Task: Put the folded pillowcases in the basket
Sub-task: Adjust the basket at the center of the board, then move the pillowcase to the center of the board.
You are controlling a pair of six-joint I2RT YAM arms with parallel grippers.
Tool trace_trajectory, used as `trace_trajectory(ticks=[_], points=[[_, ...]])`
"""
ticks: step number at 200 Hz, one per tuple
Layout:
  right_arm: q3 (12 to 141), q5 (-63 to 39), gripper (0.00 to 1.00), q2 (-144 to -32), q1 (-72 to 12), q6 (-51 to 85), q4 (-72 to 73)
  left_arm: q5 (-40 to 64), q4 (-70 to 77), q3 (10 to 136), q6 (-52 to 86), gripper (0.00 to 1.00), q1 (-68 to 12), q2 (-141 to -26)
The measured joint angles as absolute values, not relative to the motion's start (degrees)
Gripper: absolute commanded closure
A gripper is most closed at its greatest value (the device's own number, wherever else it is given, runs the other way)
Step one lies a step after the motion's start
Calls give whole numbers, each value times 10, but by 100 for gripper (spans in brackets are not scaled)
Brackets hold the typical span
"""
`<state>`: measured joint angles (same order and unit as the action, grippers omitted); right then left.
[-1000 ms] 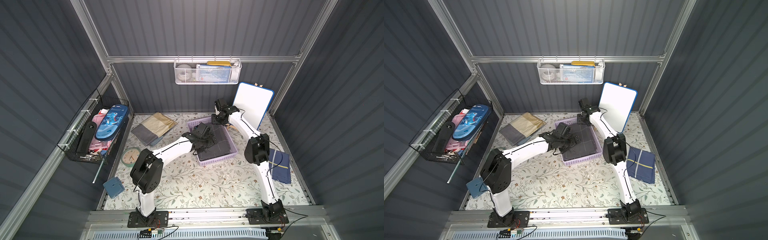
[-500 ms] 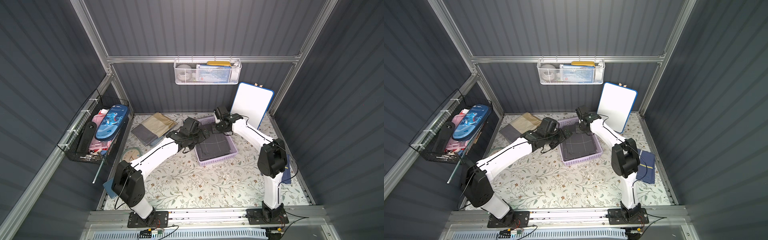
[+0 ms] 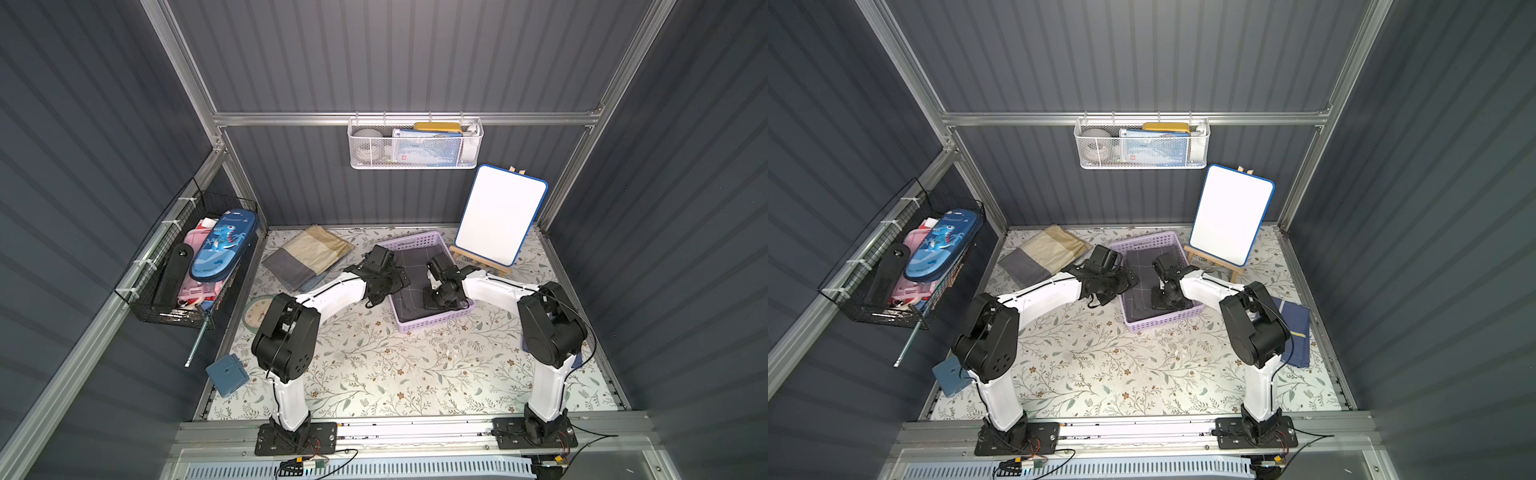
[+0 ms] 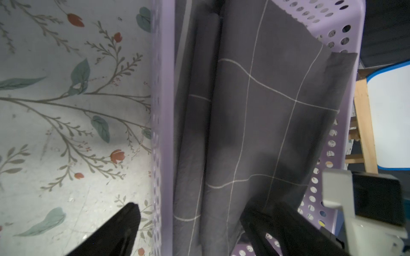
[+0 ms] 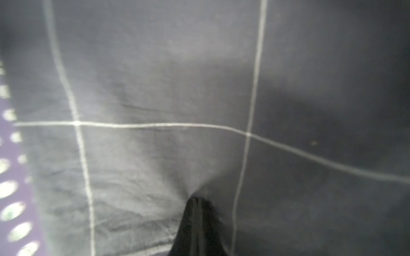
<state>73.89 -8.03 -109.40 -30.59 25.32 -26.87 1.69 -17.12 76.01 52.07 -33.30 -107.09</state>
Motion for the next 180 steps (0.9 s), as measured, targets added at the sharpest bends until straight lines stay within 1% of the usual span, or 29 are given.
trace_trajectory(ticks=[18, 38, 50, 56, 60, 68, 72, 80, 108, 119, 128, 135, 146, 157, 172, 180], points=[[718, -97, 100, -1055, -311, 270, -266, 15, -163, 758, 519, 15, -331, -1071], [708, -91, 100, -994, -317, 284, -278, 13, -149, 746, 516, 28, -327, -1071], [706, -77, 93, -955, -318, 289, -284, 13, -144, 734, 513, 34, -326, -1071], [704, -66, 93, -934, -318, 292, -287, 13, -142, 727, 512, 34, -325, -1071], [704, -59, 93, -921, -317, 294, -289, 13, -142, 724, 512, 36, -324, -1071], [701, -44, 93, -898, -317, 295, -293, 14, -141, 717, 511, 44, -323, -1071], [700, -38, 93, -888, -317, 296, -296, 15, -141, 714, 509, 51, -322, -1071], [696, -22, 93, -867, -315, 296, -304, 15, -138, 708, 511, 60, -322, -1071], [663, 17, 93, -809, -308, 296, -331, 21, -114, 685, 505, 88, -322, -1070], [643, 29, 92, -786, -304, 295, -345, 19, -112, 682, 499, 90, -322, -1068], [627, 36, 93, -766, -299, 296, -357, 17, -112, 678, 496, 95, -322, -1066], [614, 44, 92, -749, -295, 297, -365, 15, -114, 675, 493, 97, -320, -1064], [597, 58, 90, -723, -289, 300, -378, 15, -114, 672, 491, 100, -317, -1063], [574, 74, 83, -692, -280, 306, -383, 13, -117, 672, 488, 100, -316, -1062], [541, 90, 83, -646, -256, 316, -392, 11, -126, 675, 480, 100, -314, -1060], [523, 97, 83, -625, -238, 322, -395, 6, -138, 678, 472, 97, -313, -1057]])
